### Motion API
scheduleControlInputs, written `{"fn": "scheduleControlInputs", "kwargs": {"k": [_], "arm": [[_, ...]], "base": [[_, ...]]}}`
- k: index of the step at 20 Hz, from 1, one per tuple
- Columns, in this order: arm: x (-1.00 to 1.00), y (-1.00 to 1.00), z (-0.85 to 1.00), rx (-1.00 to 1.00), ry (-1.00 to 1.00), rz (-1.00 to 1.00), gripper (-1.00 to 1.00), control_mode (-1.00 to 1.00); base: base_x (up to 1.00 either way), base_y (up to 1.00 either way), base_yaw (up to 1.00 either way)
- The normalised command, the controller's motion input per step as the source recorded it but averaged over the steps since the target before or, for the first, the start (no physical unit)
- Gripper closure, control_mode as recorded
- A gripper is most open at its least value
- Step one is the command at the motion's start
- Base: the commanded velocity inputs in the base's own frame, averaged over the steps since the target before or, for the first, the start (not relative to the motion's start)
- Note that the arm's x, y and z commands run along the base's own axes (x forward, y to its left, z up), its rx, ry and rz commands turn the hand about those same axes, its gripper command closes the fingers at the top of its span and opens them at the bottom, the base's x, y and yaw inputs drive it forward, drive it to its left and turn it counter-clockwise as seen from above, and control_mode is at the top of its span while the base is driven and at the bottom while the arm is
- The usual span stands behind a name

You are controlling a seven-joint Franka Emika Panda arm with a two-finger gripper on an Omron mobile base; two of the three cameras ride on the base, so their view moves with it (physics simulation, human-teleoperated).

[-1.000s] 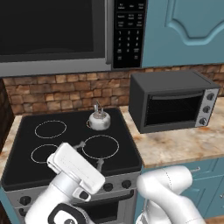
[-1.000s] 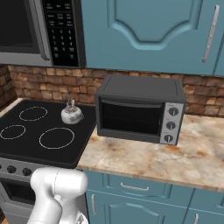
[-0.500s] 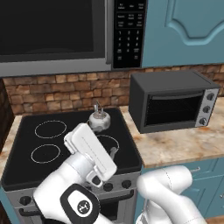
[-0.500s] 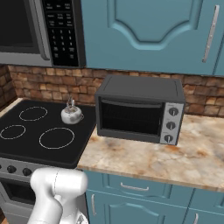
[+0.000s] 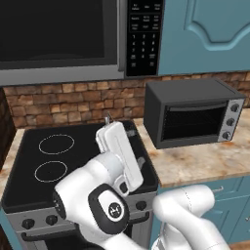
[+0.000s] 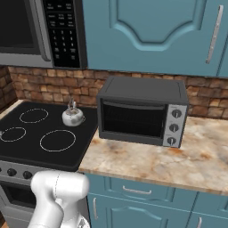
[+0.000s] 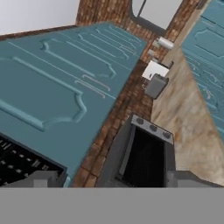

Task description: The kettle is done boiling. Turn off the stove, then wait for 300 timesteps before moving the kettle to the dining table.

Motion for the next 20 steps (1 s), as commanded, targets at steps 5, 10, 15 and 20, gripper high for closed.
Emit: {"fn": "scheduleControlInputs", "kwargs": {"k": [5, 10, 15, 20], "arm": [[0.06, -0.34, 0.00, 0.17, 0.10, 0.03, -1.00, -1.00], [0.10, -0.15, 0.00, 0.14, 0.05, 0.06, -1.00, -1.00], [0.14, 0.00, 0.00, 0.15, -0.13, 0.05, -1.00, -1.00], [0.13, 0.00, 0.00, 0.20, -0.17, 0.04, -1.00, -1.00]], "base": [[0.00, 0.00, 0.00], [0.00, 0.00, 0.00], [0.00, 0.00, 0.00], [0.00, 0.00, 0.00]]}}
